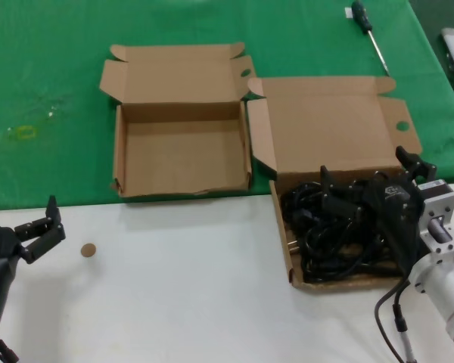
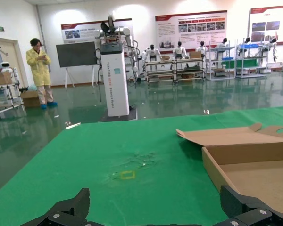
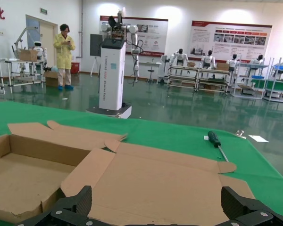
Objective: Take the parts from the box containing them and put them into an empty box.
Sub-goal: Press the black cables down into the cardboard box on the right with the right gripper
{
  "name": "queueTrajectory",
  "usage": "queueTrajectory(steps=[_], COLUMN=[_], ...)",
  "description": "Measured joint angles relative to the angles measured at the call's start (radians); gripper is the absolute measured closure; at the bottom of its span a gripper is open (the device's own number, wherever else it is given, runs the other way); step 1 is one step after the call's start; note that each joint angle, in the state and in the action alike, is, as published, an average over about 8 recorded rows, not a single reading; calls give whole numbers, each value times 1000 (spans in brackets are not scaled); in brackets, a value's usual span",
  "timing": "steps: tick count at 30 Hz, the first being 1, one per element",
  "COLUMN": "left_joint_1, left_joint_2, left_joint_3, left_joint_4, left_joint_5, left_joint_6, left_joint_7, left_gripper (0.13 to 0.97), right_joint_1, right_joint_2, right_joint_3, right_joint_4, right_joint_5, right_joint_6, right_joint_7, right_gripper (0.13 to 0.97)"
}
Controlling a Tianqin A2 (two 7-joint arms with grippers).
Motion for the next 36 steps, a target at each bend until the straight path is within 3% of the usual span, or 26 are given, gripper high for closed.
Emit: queueTrajectory(steps=[19, 28, 36], left_joint_1=[0, 0, 0], left_joint_2=[0, 0, 0], left_joint_3=[0, 0, 0], left_joint_4=[0, 0, 0], left_joint_5=[0, 0, 0], left_joint_6=[0, 0, 0], left_joint_7=[0, 0, 0], left_gripper=[132, 171, 282], right_joint_1=[0, 2, 5], right_joint_2=[0, -1, 23], right_joint_3=[0, 3, -6], right_joint_4=[0, -2, 1], right_joint_5=[0, -1, 1], right_joint_6=[0, -3, -1], right_joint_7=[0, -2, 3], right_gripper=[129, 129, 129])
